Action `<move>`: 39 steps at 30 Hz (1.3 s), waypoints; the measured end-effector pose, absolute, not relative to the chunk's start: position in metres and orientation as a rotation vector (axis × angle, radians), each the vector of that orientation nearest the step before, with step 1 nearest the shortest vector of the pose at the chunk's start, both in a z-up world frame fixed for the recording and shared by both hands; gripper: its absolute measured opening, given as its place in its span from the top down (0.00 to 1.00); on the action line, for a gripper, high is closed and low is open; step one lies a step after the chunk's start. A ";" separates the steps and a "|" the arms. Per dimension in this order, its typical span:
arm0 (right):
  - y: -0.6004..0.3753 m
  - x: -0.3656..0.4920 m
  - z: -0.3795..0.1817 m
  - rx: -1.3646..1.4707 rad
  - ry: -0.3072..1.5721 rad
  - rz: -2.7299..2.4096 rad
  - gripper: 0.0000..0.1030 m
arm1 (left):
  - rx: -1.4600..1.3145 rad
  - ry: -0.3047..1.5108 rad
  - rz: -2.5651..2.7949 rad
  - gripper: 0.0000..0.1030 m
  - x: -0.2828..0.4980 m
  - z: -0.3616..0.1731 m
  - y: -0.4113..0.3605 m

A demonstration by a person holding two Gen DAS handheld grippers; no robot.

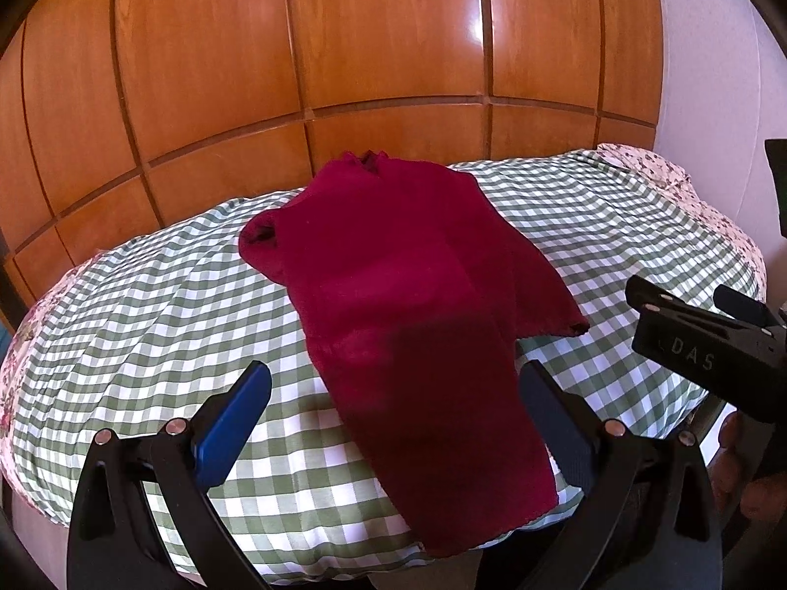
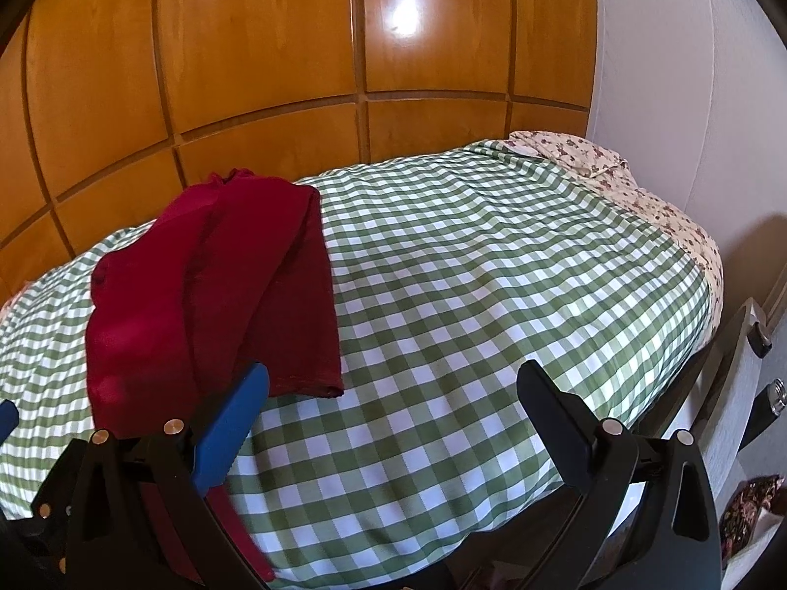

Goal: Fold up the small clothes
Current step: 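Move both grippers toward the crumpled red sweatshirt on the bed, then grasp the sweatshirt shoulders with both grippers and lift it off the bed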

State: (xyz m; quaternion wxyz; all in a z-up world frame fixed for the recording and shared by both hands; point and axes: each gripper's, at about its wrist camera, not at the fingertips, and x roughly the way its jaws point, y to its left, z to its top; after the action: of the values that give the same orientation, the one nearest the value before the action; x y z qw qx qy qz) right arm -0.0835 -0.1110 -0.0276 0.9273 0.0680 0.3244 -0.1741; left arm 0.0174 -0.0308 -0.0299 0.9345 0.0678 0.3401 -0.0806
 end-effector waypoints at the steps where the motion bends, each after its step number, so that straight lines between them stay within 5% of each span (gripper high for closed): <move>1: -0.112 -0.083 -0.028 0.141 0.667 -0.358 0.03 | 0.141 0.697 -0.167 0.02 0.018 -0.030 -0.032; 18: -0.120 -0.075 -0.045 0.153 0.730 -0.373 0.03 | 0.225 0.825 -0.277 0.07 0.042 -0.064 -0.059; 22: -0.124 -0.075 -0.045 0.153 0.730 -0.382 0.03 | 0.285 0.870 -0.307 0.23 0.052 -0.084 -0.072; 24: -0.126 -0.073 -0.046 0.153 0.732 -0.385 0.03 | 0.310 0.894 -0.297 0.39 0.057 -0.095 -0.076; 25: -0.126 -0.072 -0.048 0.152 0.740 -0.382 0.03 | 0.316 0.912 -0.300 0.54 0.059 -0.101 -0.076; 26: -0.127 -0.071 -0.049 0.153 0.746 -0.376 0.03 | 0.314 0.911 -0.305 0.57 0.059 -0.101 -0.075; 28: -0.126 -0.069 -0.052 0.155 0.756 -0.358 0.03 | 0.273 0.896 -0.344 0.93 0.055 -0.092 -0.065; 34: -0.121 -0.056 -0.050 0.243 0.765 -0.147 0.05 | -0.013 0.871 -0.436 1.00 0.049 -0.053 0.008; 39: -0.103 -0.027 -0.067 0.392 0.895 0.078 0.36 | -0.171 0.789 -0.250 1.00 0.064 -0.028 0.089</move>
State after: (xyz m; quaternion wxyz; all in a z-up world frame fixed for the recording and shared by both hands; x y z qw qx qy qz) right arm -0.0275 -0.1027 -0.0670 0.8823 0.1882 0.4298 0.0377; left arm 0.0639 0.0887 -0.0283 0.9119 -0.0832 0.3831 -0.1212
